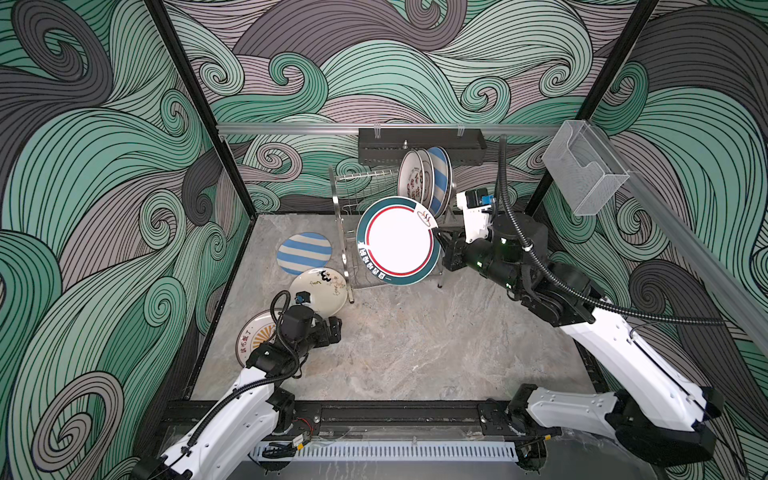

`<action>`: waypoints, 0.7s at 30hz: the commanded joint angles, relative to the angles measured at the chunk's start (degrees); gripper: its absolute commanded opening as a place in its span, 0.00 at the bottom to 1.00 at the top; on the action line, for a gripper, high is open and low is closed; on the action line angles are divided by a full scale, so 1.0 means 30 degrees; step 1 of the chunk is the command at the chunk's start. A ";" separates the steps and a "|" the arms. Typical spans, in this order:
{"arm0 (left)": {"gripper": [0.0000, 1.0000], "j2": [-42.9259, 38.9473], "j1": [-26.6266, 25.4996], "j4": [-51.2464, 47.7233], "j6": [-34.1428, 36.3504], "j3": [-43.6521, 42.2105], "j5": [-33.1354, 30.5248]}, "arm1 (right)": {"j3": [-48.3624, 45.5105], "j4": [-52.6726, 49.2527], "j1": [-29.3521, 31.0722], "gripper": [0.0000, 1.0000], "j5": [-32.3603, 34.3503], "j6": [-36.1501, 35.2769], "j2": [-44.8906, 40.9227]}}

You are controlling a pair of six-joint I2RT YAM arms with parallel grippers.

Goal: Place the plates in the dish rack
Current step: 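Carry the upright green-rimmed plate over the rack with the right gripper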

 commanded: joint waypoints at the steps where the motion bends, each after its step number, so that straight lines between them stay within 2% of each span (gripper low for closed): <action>1: 0.98 -0.0592 0.0171 0.1127 0.1226 -0.0026 0.0846 | 0.2833 0.0606 0.0459 0.00 0.2774 -0.1764 0.1238; 6: 0.99 -0.1582 0.0169 0.1428 0.1740 -0.0398 0.0963 | 0.7589 -0.0459 0.1399 0.00 0.7790 -0.4044 0.4602; 10: 0.99 -0.2466 0.0162 0.1409 0.1742 -0.0764 0.1049 | 0.9301 0.0420 0.1759 0.00 1.1273 -0.5528 0.6220; 14: 0.99 -0.2524 0.0172 0.1466 0.1733 -0.0842 0.1084 | 0.8912 0.2334 0.2062 0.00 1.3247 -0.6545 0.6812; 21: 0.99 -0.1570 0.0190 0.1761 0.1843 -0.0638 0.1513 | 0.8606 0.4675 0.2165 0.00 1.4933 -0.7653 0.8053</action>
